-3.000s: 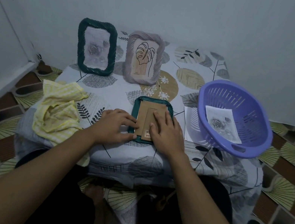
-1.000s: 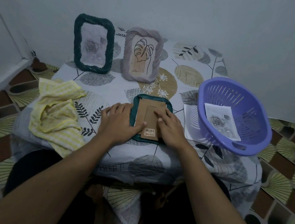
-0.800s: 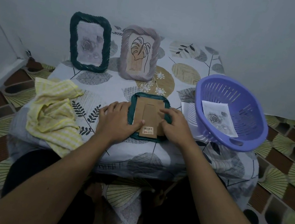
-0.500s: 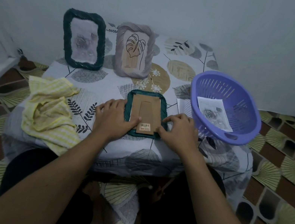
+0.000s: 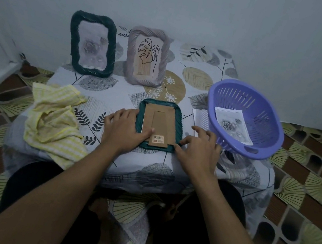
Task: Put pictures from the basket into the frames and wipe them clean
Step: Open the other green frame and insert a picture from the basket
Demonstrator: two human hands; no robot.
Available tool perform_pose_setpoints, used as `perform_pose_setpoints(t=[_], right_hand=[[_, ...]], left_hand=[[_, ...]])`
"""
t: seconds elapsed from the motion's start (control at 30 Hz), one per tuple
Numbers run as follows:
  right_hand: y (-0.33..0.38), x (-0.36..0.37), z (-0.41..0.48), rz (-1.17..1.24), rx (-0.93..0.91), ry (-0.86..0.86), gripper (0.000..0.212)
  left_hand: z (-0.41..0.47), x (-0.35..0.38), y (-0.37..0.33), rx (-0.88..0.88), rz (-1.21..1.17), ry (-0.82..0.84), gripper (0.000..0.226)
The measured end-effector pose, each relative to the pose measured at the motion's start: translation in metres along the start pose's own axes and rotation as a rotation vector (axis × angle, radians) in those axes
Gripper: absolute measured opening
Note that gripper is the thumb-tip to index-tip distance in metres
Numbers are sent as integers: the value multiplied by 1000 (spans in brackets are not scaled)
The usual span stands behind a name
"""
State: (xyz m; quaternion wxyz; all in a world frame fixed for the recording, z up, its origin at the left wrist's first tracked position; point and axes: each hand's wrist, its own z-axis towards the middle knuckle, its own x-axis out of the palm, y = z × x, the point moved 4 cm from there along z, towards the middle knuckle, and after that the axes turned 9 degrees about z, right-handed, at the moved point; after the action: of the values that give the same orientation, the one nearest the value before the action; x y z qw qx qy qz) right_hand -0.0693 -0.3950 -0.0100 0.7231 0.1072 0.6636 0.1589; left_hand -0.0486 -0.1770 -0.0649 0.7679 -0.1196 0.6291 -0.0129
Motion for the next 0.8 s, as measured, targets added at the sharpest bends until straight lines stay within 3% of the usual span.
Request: perform_pose_setpoints(t=[0.53, 0.8], right_hand=[[-5, 8, 13, 230, 39, 194, 4], [-1, 10, 18, 123, -94, 238, 12]], left_hand=[[-2, -4, -2, -5, -11, 4, 84], [-2, -3, -1, -11, -16, 9, 89]])
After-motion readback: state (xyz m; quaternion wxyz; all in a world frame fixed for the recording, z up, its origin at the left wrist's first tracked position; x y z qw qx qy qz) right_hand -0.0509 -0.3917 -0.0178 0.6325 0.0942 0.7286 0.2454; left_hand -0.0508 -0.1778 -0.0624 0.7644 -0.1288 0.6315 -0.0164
